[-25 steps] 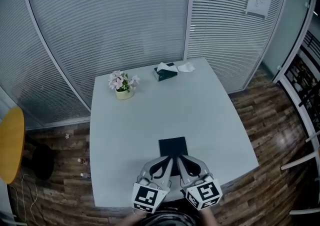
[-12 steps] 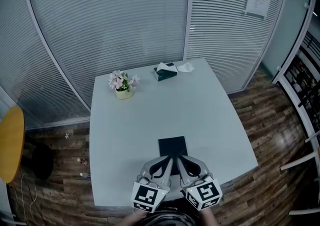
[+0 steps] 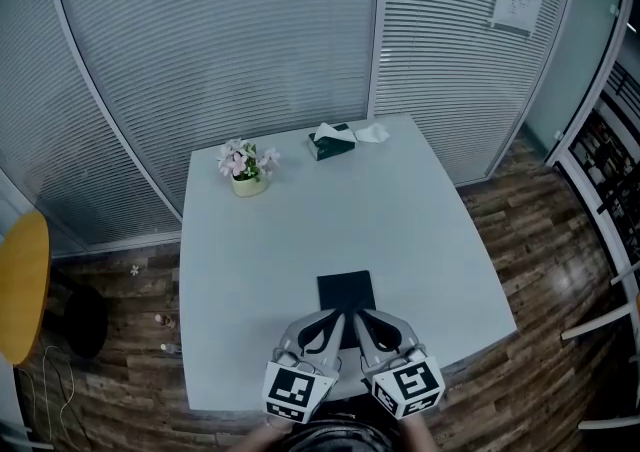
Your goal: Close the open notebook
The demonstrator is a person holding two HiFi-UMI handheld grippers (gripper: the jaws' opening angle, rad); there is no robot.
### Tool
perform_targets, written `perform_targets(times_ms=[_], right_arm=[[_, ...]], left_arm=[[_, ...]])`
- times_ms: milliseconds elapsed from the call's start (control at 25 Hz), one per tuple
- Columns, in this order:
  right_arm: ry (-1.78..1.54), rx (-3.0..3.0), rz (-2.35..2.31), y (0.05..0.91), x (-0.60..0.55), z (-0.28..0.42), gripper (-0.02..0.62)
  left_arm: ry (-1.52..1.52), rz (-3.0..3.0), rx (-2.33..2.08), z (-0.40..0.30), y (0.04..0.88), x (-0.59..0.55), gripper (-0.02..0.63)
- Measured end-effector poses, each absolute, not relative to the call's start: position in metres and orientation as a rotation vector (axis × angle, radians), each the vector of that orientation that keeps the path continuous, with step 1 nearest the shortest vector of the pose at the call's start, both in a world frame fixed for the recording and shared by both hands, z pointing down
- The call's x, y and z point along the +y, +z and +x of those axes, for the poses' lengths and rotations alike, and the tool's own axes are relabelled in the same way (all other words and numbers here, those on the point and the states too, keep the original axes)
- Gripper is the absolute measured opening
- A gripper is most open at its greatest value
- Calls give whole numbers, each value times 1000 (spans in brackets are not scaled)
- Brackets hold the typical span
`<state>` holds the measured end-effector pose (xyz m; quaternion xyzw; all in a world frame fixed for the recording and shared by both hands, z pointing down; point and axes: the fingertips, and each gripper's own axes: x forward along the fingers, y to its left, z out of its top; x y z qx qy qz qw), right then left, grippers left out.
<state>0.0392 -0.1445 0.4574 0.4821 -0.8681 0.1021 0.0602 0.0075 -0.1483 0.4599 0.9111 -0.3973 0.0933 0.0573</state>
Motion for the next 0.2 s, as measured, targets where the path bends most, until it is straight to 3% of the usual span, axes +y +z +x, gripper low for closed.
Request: perform_targets(times_ms=[200], right_arm=[[309, -2629, 1455, 458, -143, 40, 2]], left_arm=[[285, 2763, -1198, 9, 461, -147, 3]])
